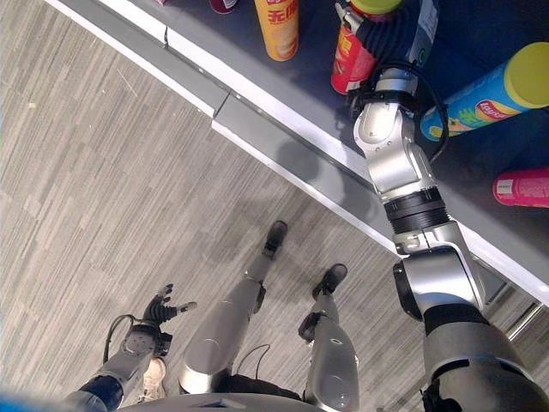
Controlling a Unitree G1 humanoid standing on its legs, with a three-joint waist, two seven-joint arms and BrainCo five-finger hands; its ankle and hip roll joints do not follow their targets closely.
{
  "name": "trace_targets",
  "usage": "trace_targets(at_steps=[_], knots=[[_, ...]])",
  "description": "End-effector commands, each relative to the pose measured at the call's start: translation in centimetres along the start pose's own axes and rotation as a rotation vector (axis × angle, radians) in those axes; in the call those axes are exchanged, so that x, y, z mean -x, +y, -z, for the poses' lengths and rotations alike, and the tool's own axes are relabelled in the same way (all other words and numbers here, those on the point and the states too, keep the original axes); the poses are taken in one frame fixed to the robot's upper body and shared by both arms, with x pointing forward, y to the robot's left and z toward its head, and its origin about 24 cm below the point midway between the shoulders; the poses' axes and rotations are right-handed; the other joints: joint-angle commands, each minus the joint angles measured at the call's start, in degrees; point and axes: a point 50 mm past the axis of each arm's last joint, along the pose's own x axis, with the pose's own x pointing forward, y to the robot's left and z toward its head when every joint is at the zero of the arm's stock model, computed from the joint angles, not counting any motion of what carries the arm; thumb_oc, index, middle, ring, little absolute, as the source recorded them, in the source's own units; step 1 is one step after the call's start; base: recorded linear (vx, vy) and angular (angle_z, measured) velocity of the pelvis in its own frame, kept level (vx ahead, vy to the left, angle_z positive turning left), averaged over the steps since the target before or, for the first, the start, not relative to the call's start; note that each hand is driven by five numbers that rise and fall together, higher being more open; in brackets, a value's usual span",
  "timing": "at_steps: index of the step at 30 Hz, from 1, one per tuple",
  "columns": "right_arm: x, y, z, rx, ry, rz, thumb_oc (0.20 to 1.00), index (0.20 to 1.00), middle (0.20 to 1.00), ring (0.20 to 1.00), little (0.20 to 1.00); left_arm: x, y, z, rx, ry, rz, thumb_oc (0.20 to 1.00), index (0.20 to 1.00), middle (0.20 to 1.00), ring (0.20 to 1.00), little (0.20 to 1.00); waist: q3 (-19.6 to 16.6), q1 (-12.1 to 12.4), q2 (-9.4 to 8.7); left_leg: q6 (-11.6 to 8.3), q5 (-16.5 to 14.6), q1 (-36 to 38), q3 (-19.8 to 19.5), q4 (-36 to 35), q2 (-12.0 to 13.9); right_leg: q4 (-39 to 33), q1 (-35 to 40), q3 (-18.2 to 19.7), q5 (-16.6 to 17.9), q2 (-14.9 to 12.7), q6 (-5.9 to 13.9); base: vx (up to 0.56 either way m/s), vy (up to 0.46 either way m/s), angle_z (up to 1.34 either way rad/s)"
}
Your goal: Put the goods on the table back onto the shelves and tidy them up.
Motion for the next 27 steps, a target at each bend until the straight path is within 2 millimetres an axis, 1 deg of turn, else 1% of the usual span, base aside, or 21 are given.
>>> trace_targets(at_steps=[1, 5, 8, 12, 13, 14, 16, 17, 24, 25, 26, 27], knots=[[-0.3, -0.6, -2.2, -0.021, -0.135, 0.05, 0.2, 0.2, 0.2, 0.2, 0.2, 0.3, 0.0, 1.6, 0.001, 0.071, -0.018, 1.0, 1.0, 1.0, 1.0, 1.0, -3.35, -1.04, -1.84, -0.88, -9.27, 0.32, -0.92, 3.3, 0.78, 1.66, 1.6, 1.93, -5.04, -3.45, 0.45, 0.0, 0.0, 0.0], [0.1, -0.3, -2.2, -0.025, -0.134, 0.043, 0.2, 0.2, 0.2, 0.2, 0.2, 0.3, -0.1, 1.6, 0.003, 0.073, -0.021, 1.0, 1.0, 1.0, 1.0, 1.0, -3.34, -1.27, -1.91, -0.84, -9.3, 0.4, -0.78, 3.27, 0.75, 1.76, 1.58, 1.98, -5.01, -3.5, 0.45, 0.0, 0.0, 0.0], [0.6, 0.2, -1.9, -0.025, -0.117, 0.023, 0.2, 0.2, 0.2, 0.2, 0.2, 0.3, -0.2, 1.4, 0.011, 0.066, -0.024, 1.0, 1.0, 1.0, 1.0, 1.0, -3.25, -1.56, -1.78, -0.89, -9.16, 0.57, -0.8, 2.99, 0.77, 1.77, 1.54, 1.88, -5.01, -3.58, 0.47, 0.0, 0.0, 0.0], [0.9, 0.3, -1.6, -0.021, -0.106, 0.017, 0.2, 0.2, 0.2, 0.2, 0.2, 0.3, -0.2, 1.4, 0.009, 0.068, -0.024, 1.0, 1.0, 1.0, 1.0, 1.0, -3.22, -1.84, -1.77, -0.87, -9.08, 0.57, -0.8, 2.74, 0.75, 1.79, 1.33, 2.0, -4.95, -3.57, 0.53, 0.0, 0.0, 0.0], [1.4, 0.9, -1.8, -0.034, -0.106, -0.005, 0.2, 0.2, 0.2, 0.2, 0.2, -0.6, 0.9, 0.3, 0.01, 0.059, -0.06, 1.0, 1.0, 1.0, 1.0, 1.0, -3.11, -2.49, -2.16, -0.86, -9.14, 0.72, -0.47, 2.68, 0.83, 1.89, 1.17, 2.56, -5.0, -3.52, 0.56, 0.0, 0.0, 0.0], [1.4, 1.5, -2.2, -0.071, -0.093, -0.024, 0.2, 0.2, 0.2, 0.2, 0.2, -1.0, 1.2, -0.4, 0.006, 0.048, -0.047, 1.0, 1.0, 1.0, 1.0, 1.0, -3.13, -2.87, -2.39, -0.86, -9.2, 0.67, -0.03, 2.7, 0.92, 1.84, 0.9, 2.95, -4.84, -3.53, 0.59, 0.0, 0.0, 0.0], [1.4, 1.7, -2.2, -0.067, -0.088, -0.028, 0.2, 0.2, 0.2, 0.2, 0.2, -0.8, 0.9, -0.1, 0.011, 0.049, -0.037, 1.0, 1.0, 1.0, 1.0, 1.0, -3.38, -2.87, -2.26, -0.88, -9.2, 0.45, -0.07, 2.64, 0.92, 1.76, 0.69, 2.89, -4.69, -3.52, 0.57, 0.0, 0.012, -0.06], [1.4, 1.4, -1.8, -0.049, -0.08, -0.025, 0.2, 0.2, 0.2, 0.2, 0.2, -0.6, 0.7, 0.2, 0.021, 0.057, -0.028, 1.0, 1.0, 1.0, 1.0, 1.0, -3.46, -2.89, -2.08, -0.87, -9.18, 0.47, -0.16, 2.59, 0.91, 1.77, 0.69, 2.8, -4.69, -3.55, 0.59, 0.0, 0.0, -0.1], [1.7, 1.2, -1.2, -0.021, -0.072, -0.039, 0.2, 0.2, 0.2, 0.2, 0.2, -0.3, 0.9, 0.8, 0.028, 0.07, -0.019, 1.0, 1.0, 1.0, 1.0, 1.0, -3.53, -3.09, -1.58, -0.92, -8.95, 0.42, -0.42, 2.04, 0.75, 1.58, 0.5, 2.71, -4.58, -3.57, 0.68, 0.0, 0.0, -0.01], [1.7, 1.2, -1.2, -0.02, -0.073, -0.037, 0.388, 0.388, 0.388, 0.388, 0.388, -0.3, 0.9, 0.9, 0.027, 0.072, -0.017, 1.0, 1.0, 1.0, 1.0, 1.0, -3.58, -3.12, -1.57, -0.9, -8.95, 0.41, -0.38, 2.02, 0.71, 1.51, 0.51, 2.8, -4.52, -3.57, 0.7, 0.0, 0.0, 0.0], [1.8, 1.2, -1.2, -0.018, -0.071, -0.035, 0.62, 0.62, 0.62, 0.62, 0.62, -0.3, 0.8, 0.9, 0.028, 0.073, -0.016, 1.0, 1.0, 1.0, 1.0, 1.0, -3.61, -3.16, -1.59, -0.89, -8.97, 0.41, -0.34, 2.03, 0.71, 1.47, 0.51, 2.83, -4.51, -3.56, 0.7, 0.0, 0.0, 0.0], [1.8, 1.2, -1.2, -0.018, -0.071, -0.035, 0.922, 0.922, 0.922, 0.922, 0.922, -0.3, 0.8, 0.9, 0.028, 0.074, -0.016, 1.0, 1.0, 1.0, 1.0, 1.0, -3.63, -3.15, -1.6, -0.89, -8.97, 0.4, -0.33, 2.03, 0.71, 1.46, 0.5, 2.84, -4.51, -3.56, 0.7, 0.0, 0.0, 0.0]])
